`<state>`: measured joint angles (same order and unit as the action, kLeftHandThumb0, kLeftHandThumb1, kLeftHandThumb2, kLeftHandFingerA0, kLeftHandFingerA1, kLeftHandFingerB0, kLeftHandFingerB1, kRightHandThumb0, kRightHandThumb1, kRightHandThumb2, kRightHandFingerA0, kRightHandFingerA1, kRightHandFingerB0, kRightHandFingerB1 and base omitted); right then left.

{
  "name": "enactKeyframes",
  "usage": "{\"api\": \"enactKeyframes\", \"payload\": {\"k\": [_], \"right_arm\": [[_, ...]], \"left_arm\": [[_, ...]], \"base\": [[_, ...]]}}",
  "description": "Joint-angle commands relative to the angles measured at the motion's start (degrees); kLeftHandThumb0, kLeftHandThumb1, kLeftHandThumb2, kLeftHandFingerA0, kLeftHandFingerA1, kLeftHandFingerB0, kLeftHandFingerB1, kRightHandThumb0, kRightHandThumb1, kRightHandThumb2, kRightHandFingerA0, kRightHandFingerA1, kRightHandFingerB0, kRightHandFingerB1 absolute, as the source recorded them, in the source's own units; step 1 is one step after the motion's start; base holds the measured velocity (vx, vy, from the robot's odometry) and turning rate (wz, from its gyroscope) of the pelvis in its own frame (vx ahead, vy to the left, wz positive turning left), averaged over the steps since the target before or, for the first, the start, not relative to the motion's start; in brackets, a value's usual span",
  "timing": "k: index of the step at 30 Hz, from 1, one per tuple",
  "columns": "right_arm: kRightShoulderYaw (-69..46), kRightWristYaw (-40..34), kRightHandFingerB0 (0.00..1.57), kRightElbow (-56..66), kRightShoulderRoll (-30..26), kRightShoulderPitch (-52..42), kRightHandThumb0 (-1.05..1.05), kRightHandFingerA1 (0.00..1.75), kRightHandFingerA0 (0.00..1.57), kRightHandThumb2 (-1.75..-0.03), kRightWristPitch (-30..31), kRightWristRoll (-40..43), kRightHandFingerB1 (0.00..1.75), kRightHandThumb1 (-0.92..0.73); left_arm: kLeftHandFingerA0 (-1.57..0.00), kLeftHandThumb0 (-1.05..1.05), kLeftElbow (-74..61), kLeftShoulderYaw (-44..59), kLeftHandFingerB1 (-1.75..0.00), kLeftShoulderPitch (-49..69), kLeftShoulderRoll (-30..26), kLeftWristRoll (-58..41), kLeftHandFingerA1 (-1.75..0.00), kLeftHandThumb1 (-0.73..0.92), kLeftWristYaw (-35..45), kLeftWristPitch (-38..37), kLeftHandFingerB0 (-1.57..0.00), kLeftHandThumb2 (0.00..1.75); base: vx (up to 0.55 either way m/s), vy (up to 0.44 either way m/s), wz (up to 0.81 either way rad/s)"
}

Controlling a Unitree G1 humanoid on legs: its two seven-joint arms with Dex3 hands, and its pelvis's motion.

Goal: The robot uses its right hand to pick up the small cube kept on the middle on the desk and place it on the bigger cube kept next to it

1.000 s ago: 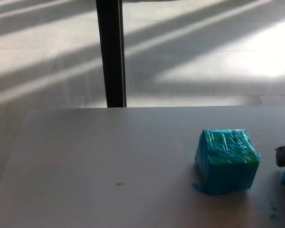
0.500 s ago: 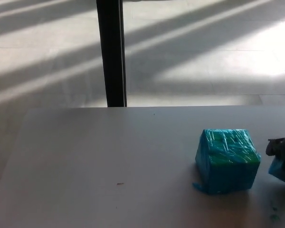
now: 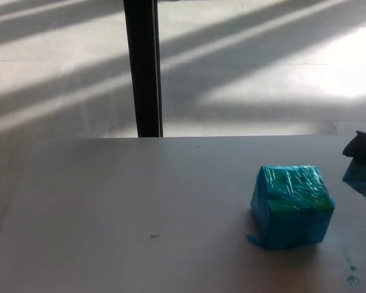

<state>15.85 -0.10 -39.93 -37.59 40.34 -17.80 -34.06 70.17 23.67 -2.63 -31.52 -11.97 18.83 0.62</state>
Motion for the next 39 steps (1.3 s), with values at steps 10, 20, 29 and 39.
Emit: {"api": "enactKeyframes", "payload": {"k": [10,20,29,39], "right_arm": [[-2.6,20.9,0.66,4.1,-3.5,10.8,-0.19,1.75,0.79,-1.01,-2.2,9.4,1.60,-0.60],[0.3,41.5,0.62,12.9,-0.4,12.2,-0.19,1.74,0.70,-0.97,7.3,16.7,1.60,-0.64],[1.7,46.3,0.65,15.5,1.7,13.0,-0.20,1.70,0.68,-1.01,11.5,16.4,1.56,-0.59],[2.1,46.3,0.71,16.9,4.3,12.8,-0.23,1.74,0.76,-1.20,12.2,15.8,1.61,-0.50]], "left_arm": [[-0.44,-0.86,-0.4,0.8,-0.31,0.6,-0.8,-0.7,-0.38,0.79,0.0,0.2,-0.32,0.64],[-0.43,-0.85,0.1,1.4,-0.31,0.4,-1.2,-1.1,-0.38,0.78,-0.2,0.6,-0.32,0.65],[-0.45,-0.85,0.3,1.1,-0.31,0.0,-1.5,-0.6,-0.38,0.79,-0.3,0.2,-0.33,0.65],[-0.43,-0.84,-0.2,1.6,-0.32,0.7,-1.2,-1.1,-0.39,0.78,-0.4,0.1,-0.33,0.65]], "base": [[0.00,0.000,0.00],[0.00,0.000,0.00],[0.00,0.000,0.00],[0.00,0.000,0.00]]}}
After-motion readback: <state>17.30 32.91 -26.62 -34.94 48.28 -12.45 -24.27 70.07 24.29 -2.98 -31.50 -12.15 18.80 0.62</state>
